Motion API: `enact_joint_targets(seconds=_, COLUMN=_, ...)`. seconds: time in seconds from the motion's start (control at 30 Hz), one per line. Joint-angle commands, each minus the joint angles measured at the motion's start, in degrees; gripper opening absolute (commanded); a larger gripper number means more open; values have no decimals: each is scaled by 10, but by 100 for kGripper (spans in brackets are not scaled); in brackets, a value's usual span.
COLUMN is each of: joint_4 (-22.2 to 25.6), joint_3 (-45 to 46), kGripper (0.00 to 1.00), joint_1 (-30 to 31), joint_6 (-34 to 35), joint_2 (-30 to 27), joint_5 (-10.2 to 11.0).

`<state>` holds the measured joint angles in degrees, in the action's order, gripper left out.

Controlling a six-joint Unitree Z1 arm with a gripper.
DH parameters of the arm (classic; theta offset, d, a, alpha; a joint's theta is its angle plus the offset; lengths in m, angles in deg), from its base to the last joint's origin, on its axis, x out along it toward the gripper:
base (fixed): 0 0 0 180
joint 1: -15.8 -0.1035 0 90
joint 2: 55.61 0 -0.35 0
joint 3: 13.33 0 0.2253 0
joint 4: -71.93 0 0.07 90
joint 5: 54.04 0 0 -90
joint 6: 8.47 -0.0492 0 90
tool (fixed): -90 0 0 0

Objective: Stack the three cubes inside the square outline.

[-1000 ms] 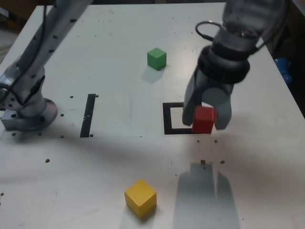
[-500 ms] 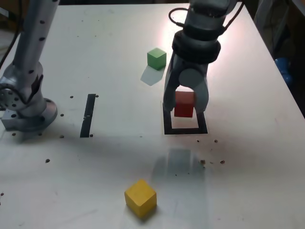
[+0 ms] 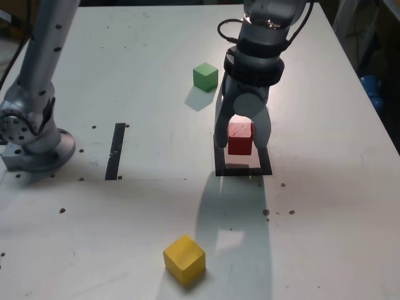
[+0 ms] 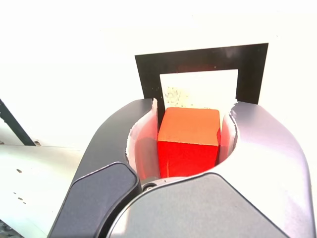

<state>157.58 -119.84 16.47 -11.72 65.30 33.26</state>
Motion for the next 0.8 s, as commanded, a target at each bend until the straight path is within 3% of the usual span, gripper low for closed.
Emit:
enact_joint_targets(seconds=0.0, joint_4=-4, joint_3=3, kGripper=32, joint_1=-3, joint_6=-3, joint_2=6, joint_5=-2)
enact_joint_targets(seconds=0.2, joint_4=-14, joint_3=7, kGripper=37, joint_1=-6, joint_6=-8, joint_2=13, joint_5=-5)
enact_joint_targets(seconds=0.43, joint_4=-29, joint_3=17, kGripper=99, joint_1=-7, joint_6=-15, joint_2=13, joint_5=-8)
enact_joint_targets(seconds=0.77, joint_4=-30, joint_3=21, kGripper=100, joint_1=-5, joint_6=-15, joint_2=-1, joint_5=-4)
